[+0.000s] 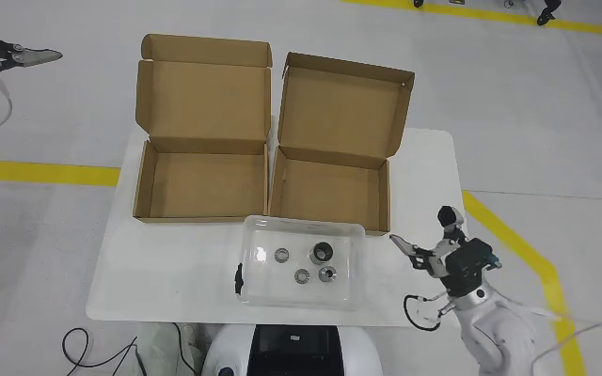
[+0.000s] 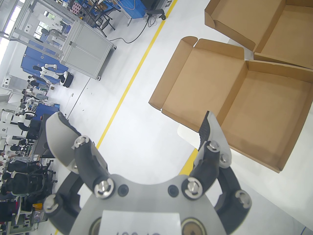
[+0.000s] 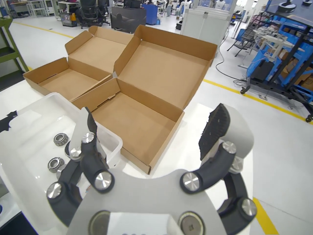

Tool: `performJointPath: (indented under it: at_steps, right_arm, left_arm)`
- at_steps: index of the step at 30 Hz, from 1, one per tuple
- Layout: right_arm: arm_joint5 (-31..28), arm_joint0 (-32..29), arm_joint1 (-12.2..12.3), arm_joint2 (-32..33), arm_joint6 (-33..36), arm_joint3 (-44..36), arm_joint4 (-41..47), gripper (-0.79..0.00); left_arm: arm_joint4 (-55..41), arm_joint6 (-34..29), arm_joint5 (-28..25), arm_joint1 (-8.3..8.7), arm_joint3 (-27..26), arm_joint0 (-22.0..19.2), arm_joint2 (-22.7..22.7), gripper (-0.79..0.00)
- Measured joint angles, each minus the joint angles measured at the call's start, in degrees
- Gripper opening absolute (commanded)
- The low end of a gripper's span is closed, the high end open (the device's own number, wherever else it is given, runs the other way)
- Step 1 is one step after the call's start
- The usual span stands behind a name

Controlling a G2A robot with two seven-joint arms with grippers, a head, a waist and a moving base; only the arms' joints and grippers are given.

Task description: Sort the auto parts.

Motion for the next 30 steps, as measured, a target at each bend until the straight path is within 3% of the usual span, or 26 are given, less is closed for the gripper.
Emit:
performJointPath:
  at_steps: [7, 16, 21, 30]
  right_arm:
    - [-5.6, 5.1, 0.5, -3.8, 4.7, 2.6, -0.1, 0.000]
    - [-6.6, 10.8, 0.6, -9.8, 10.3, 5.2, -0.6, 0.000]
    - [-12.5, 13.8, 1.0, -11.5, 12.6, 8.6, 2.3, 0.000]
    - [-12.9, 14.0, 1.0, -11.5, 12.6, 8.9, 2.7, 0.000]
  left_arm:
    - [0.0, 0.0, 0.0, 0.00, 0.0, 0.0, 0.0, 0.000]
    - [0.0, 0.0, 0.0, 0.00, 0.0, 0.0, 0.0, 0.000]
    - [0.0, 0.0, 0.0, 0.00, 0.0, 0.0, 0.0, 0.000]
    - [0.0, 0.0, 0.0, 0.00, 0.0, 0.0, 0.0, 0.000]
